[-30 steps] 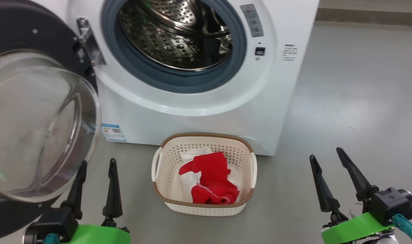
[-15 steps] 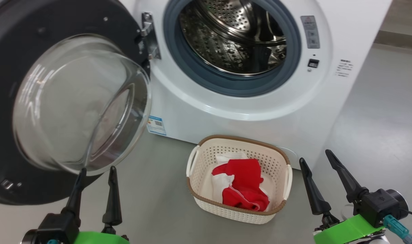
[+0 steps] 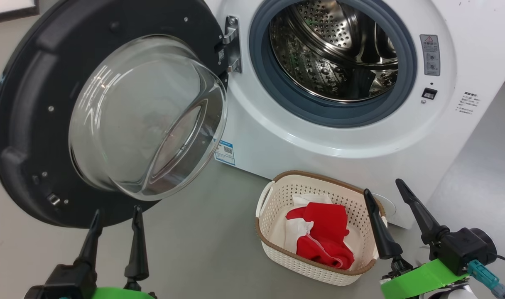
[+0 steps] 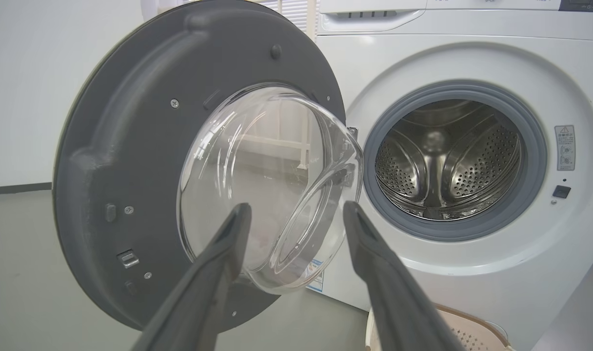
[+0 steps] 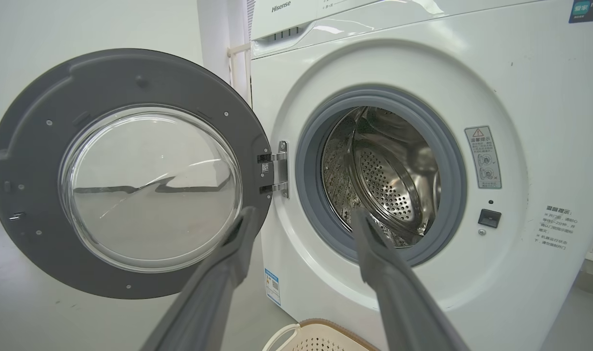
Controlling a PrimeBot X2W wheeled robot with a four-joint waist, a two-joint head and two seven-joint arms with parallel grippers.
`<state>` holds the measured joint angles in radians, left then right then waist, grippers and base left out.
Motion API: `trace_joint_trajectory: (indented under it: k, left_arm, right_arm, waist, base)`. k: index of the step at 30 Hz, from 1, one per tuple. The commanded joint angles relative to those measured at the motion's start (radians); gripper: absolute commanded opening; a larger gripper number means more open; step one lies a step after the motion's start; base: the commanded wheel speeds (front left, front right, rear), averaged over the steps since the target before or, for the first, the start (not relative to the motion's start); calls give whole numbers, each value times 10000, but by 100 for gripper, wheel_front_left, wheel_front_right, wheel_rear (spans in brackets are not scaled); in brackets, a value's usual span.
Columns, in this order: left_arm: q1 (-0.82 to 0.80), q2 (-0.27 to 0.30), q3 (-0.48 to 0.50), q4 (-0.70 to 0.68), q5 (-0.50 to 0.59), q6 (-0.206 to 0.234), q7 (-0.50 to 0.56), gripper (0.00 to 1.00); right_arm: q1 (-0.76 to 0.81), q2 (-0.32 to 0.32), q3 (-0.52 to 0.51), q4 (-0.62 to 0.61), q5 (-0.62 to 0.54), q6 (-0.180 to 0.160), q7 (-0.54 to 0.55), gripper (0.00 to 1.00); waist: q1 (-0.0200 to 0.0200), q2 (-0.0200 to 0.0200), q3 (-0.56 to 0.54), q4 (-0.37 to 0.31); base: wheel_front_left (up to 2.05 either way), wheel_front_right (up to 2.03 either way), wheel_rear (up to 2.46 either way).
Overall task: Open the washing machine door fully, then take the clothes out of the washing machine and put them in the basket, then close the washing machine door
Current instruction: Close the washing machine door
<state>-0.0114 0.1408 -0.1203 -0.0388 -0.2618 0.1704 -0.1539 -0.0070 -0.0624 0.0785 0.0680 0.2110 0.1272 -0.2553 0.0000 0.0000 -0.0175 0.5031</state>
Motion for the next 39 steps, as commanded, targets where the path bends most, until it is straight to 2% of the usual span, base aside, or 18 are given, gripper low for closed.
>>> trace_joint_trajectory:
  k: [1, 13, 14, 15, 16, 27, 32, 39]
  left_arm:
    - [-114, 168, 339, -335, 118, 153, 29, 100]
    - [-151, 270, 261, -346, 261, 258, -154, 100]
    - [-156, 264, 244, -299, 254, 256, -160, 75]
    - [-168, 268, 241, -252, 268, 276, -170, 35]
    - [-186, 254, 245, -215, 256, 293, -190, 0]
    - [-1317, 133, 1198, -530, -79, 640, -954, 0]
    - [-2321, 164, 1725, -733, -424, 380, -1056, 0]
    - [-3830, 478, 2563, 68, -824, -3, -1075, 0]
  right_arm:
    - [-346, -48, 241, -233, -5, 35, -65, 100]
    - [-432, -55, 342, -208, 41, 35, -65, 100]
    - [-446, -53, 350, -197, 82, 35, -65, 100]
    - [-458, -52, 367, -185, 123, 35, -65, 100]
    - [-468, -58, 386, -174, 153, 35, -65, 100]
    - [-451, -160, 398, -105, 251, 35, -65, 100]
    - [-508, -166, 538, -43, 228, 35, -65, 100]
    - [-636, -299, 620, -24, 209, 35, -65, 100]
  waist:
    - [0, 0, 6, 80]
    - [0, 0, 213, -42]
    - [0, 0, 227, -60]
    - [0, 0, 243, -80]
    - [0, 0, 254, -100]
    - [0, 0, 241, -254]
    - [0, 0, 231, -430]
    - [0, 0, 323, -546]
  base:
    - [0, 0, 0]
    - [0, 0, 0]
    - [0, 0, 0]
    - [0, 0, 0]
    - [0, 0, 0]
    - [0, 0, 0]
    - [0, 0, 0]
    - [0, 0, 0]
